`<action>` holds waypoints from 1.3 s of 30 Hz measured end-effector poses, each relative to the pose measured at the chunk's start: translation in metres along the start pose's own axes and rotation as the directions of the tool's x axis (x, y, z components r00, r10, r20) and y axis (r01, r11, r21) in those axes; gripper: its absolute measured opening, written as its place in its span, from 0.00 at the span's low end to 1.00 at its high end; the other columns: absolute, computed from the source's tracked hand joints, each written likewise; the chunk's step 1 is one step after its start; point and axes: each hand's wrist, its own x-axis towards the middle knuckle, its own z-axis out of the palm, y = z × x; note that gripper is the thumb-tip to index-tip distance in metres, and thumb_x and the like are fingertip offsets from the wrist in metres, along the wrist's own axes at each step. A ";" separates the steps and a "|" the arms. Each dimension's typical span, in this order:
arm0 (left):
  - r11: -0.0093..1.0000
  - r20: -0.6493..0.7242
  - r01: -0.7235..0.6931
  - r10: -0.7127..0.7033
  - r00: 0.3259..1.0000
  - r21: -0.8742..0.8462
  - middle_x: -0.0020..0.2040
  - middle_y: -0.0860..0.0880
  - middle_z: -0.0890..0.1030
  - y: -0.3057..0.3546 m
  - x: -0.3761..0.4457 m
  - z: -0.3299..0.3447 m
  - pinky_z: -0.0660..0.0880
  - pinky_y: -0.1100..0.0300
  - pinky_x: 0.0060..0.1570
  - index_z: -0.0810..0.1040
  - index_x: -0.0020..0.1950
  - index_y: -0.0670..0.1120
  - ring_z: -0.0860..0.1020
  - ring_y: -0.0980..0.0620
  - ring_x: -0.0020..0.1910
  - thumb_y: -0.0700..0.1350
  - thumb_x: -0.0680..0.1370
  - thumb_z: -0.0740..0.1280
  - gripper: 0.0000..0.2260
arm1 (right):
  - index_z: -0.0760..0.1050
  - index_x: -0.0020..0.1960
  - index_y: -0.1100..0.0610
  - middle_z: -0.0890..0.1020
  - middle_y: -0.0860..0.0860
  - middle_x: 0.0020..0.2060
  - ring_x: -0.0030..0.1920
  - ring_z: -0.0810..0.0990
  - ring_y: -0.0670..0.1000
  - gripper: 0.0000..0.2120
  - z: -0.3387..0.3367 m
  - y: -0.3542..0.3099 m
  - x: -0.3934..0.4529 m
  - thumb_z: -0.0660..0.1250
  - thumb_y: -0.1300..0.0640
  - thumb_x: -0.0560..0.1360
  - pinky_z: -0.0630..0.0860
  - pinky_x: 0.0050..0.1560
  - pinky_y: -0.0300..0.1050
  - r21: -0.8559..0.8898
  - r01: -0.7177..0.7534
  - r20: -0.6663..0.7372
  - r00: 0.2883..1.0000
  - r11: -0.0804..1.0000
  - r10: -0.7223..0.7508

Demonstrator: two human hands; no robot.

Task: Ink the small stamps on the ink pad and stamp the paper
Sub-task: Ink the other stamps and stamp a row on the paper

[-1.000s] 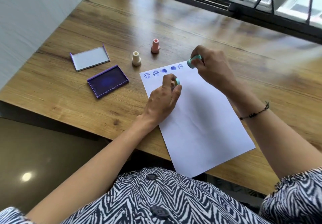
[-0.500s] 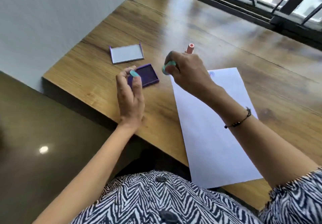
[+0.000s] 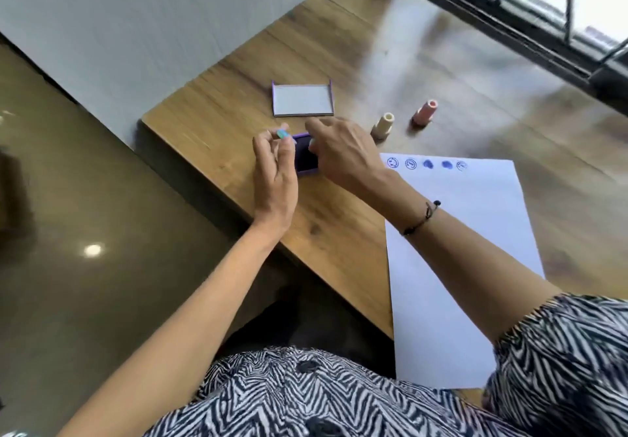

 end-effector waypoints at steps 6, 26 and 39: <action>1.000 -0.016 0.003 -0.003 1.000 0.011 0.48 0.60 0.73 -0.005 0.003 -0.001 0.74 0.60 0.47 0.65 0.51 0.47 0.75 0.63 0.43 0.50 0.76 0.54 0.08 | 0.63 0.41 0.55 0.80 0.61 0.42 0.39 0.74 0.61 0.07 -0.001 0.002 0.000 0.60 0.62 0.73 0.62 0.33 0.48 0.020 -0.024 -0.003 1.000 1.000 0.024; 0.998 0.015 -0.015 0.014 1.000 0.058 0.48 0.62 0.73 0.001 0.001 -0.003 0.75 0.64 0.47 0.67 0.57 0.41 0.74 0.71 0.44 0.49 0.77 0.54 0.15 | 0.66 0.41 0.55 0.76 0.53 0.39 0.35 0.67 0.55 0.04 -0.002 0.006 0.002 0.61 0.58 0.74 0.58 0.31 0.45 -0.034 -0.006 -0.016 1.000 0.999 0.005; 0.993 0.033 -0.015 0.011 0.999 0.114 0.48 0.64 0.72 0.004 0.000 -0.004 0.75 0.56 0.50 0.67 0.57 0.43 0.73 0.72 0.45 0.50 0.77 0.54 0.14 | 0.62 0.39 0.54 0.69 0.49 0.34 0.34 0.66 0.55 0.07 -0.005 0.006 0.002 0.60 0.60 0.72 0.59 0.31 0.46 -0.039 0.051 -0.004 0.999 0.998 -0.051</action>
